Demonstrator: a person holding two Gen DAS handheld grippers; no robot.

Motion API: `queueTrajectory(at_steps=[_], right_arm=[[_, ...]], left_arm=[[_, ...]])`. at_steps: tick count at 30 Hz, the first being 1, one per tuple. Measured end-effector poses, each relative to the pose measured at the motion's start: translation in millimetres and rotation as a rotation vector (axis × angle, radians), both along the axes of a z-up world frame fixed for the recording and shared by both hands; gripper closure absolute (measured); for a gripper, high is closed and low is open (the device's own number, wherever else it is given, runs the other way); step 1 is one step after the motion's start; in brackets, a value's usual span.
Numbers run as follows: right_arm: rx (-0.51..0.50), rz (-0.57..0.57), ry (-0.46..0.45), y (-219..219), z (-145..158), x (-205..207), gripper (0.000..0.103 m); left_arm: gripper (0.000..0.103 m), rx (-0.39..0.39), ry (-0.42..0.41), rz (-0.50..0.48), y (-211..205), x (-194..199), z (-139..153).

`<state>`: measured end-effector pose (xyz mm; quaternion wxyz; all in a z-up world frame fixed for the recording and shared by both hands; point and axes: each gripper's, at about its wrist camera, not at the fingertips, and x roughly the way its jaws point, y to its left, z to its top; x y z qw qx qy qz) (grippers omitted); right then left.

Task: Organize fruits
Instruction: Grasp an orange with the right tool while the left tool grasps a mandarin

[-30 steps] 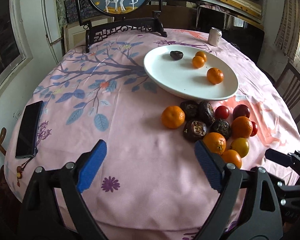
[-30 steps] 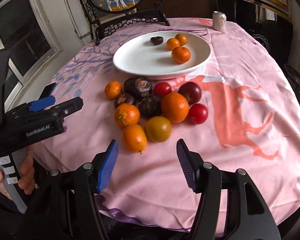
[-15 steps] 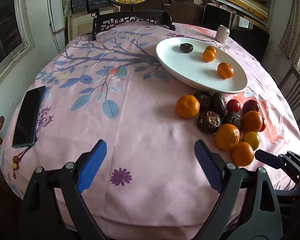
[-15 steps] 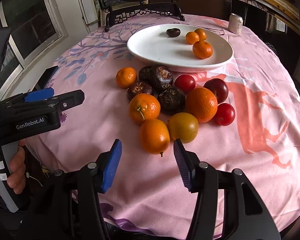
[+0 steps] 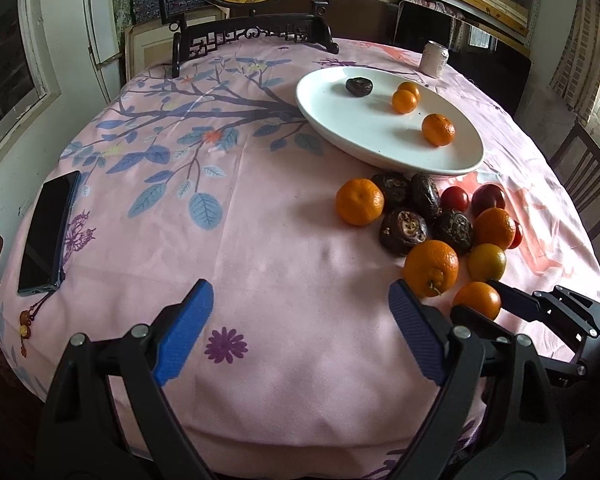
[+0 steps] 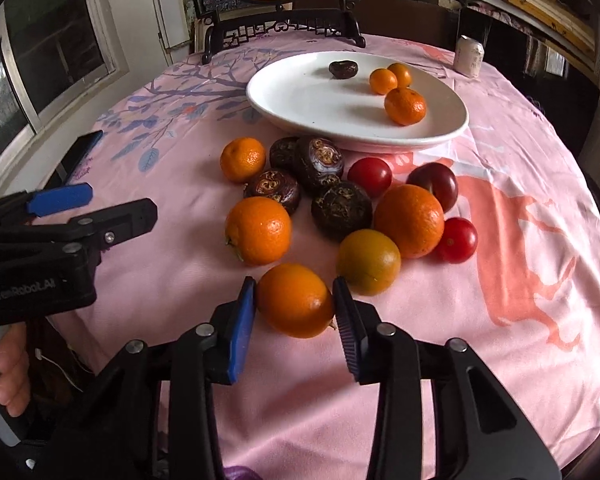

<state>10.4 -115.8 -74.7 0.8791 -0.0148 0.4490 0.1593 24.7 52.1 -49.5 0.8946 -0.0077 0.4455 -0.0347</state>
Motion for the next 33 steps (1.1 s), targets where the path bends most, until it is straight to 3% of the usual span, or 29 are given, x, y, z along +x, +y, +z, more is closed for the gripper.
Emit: queueTrajectory(at_steps=[7,12,15,17,18,22,33], right_arm=[[-0.001,-0.157,-0.034,-64.4,12.2,-16.6,0.064],[0.044,-0.181,-0.016,-85.8,3.6,-18.7,0.064],[0.063,-0.179,-0.013,-90.2,1.1,-19.2,0.064],[0.071,-0.175,-0.007,-91.5,-1.2,-18.1,0.064],[0.074,-0.173,-0.004,-91.9,-2.5,-17.3,0.064],[0.082,-0.168,0.008,-91.9,-6.1,-13.4,0.064],[0.036,-0.159,0.024,-85.9,-6.6,-9.9,0.063]], left_arm=[[0.012,0.015,0.013,-0.092,-49.5,11.9,-7.9],[0.013,0.038,0.046,-0.109,-75.0,24.8,-21.6],[0.014,-0.001,0.07,-0.116,-79.7,30.9,-27.1],[0.021,-0.017,0.088,-0.128,-85.7,35.7,-30.8],[0.033,-0.03,0.105,-0.138,-88.7,38.5,-33.8],[0.063,-0.024,0.096,-0.155,-98.7,40.3,-33.9],[0.063,-0.07,0.074,-0.165,-81.5,22.7,-18.3]])
